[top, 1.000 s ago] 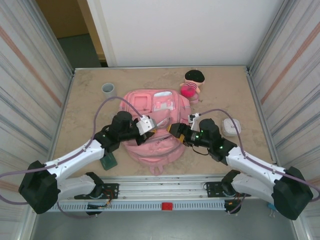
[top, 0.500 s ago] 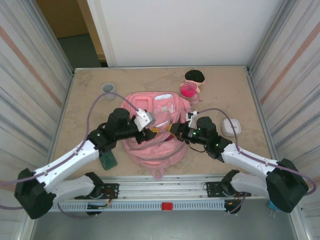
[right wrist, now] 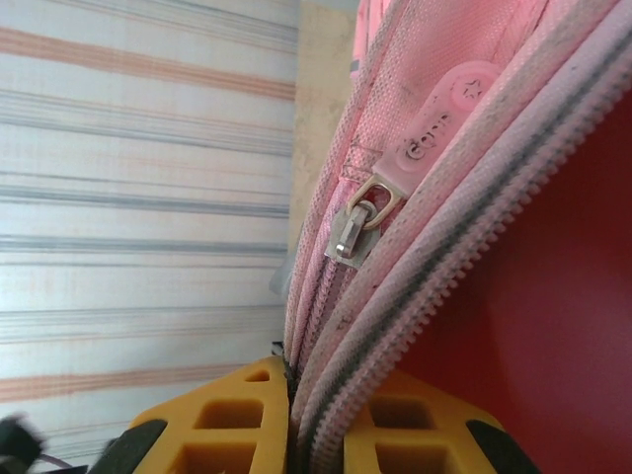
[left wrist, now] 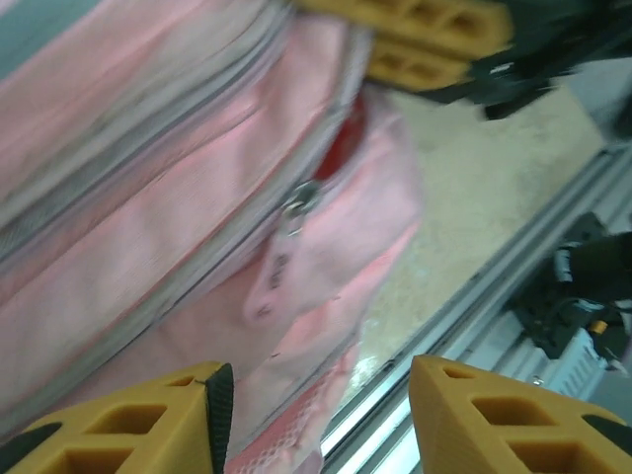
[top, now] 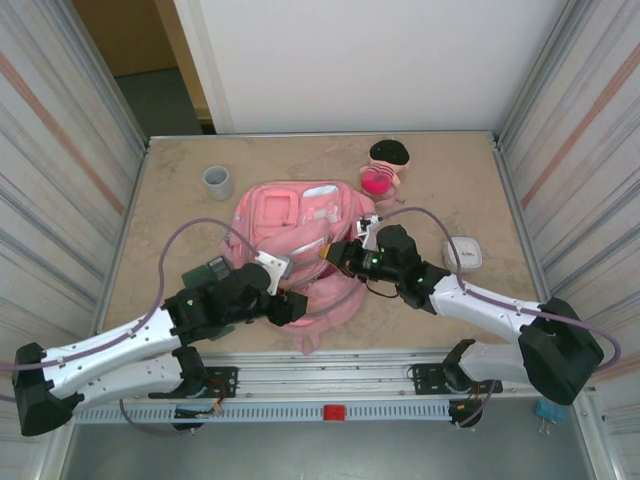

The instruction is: Pack books, pencil case, and school supplies into a backpack

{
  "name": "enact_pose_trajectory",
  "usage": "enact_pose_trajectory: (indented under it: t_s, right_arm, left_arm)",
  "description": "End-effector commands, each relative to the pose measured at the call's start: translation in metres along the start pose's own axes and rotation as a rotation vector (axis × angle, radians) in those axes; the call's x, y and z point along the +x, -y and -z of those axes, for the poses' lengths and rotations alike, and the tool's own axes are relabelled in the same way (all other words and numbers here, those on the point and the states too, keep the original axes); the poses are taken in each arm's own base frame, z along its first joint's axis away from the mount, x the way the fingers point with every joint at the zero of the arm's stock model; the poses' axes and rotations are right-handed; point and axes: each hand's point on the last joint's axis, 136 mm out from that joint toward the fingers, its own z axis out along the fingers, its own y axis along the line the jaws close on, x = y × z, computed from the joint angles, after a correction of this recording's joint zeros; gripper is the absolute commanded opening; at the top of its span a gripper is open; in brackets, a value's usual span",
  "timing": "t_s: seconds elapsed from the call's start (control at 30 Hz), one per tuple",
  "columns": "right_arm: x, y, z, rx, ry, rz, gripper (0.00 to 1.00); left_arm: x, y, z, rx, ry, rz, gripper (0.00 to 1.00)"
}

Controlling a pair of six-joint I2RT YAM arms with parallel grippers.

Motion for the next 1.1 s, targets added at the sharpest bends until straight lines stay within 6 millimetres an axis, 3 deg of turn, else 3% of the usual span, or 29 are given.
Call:
enact_pose_trajectory:
  t_s: [0.0, 0.3, 0.47, 0.77, 0.97, 1.07]
  right_arm:
    - [-0.004, -0.044, -0.001, -0.116, 0.01, 0.091, 0.12]
    - [0.004, -0.049, -0.007, -0.117, -0.024, 0.094, 0.11]
    - [0.007, -0.051, -0.007, -0.121, -0.033, 0.122, 0.08]
    - [-0.003, -0.039, 0.012, -0.08, -0.014, 0.141, 0.07]
    - [-0.027, -0.02, 0.04, -0.015, 0.033, 0.13, 0.08]
    - [-0.036, -0.01, 0.052, 0.013, 0.063, 0.109, 0.13]
  left_arm:
    - [-0.004, -0.008, -0.005, -0.048, 0.034, 0.112, 0.52]
    - [-0.019, 0.002, -0.026, -0.015, 0.086, 0.09, 0.52]
    - [-0.027, 0.002, -0.033, -0.023, 0.097, 0.079, 0.36]
    - [0.0, -0.042, -0.023, -0.205, 0.046, 0.082, 0.02]
    - [0.014, -0.069, -0.002, -0.307, 0.047, 0.066, 0.0]
    - [0.011, -0.068, 0.001, -0.282, 0.073, 0.044, 0.0]
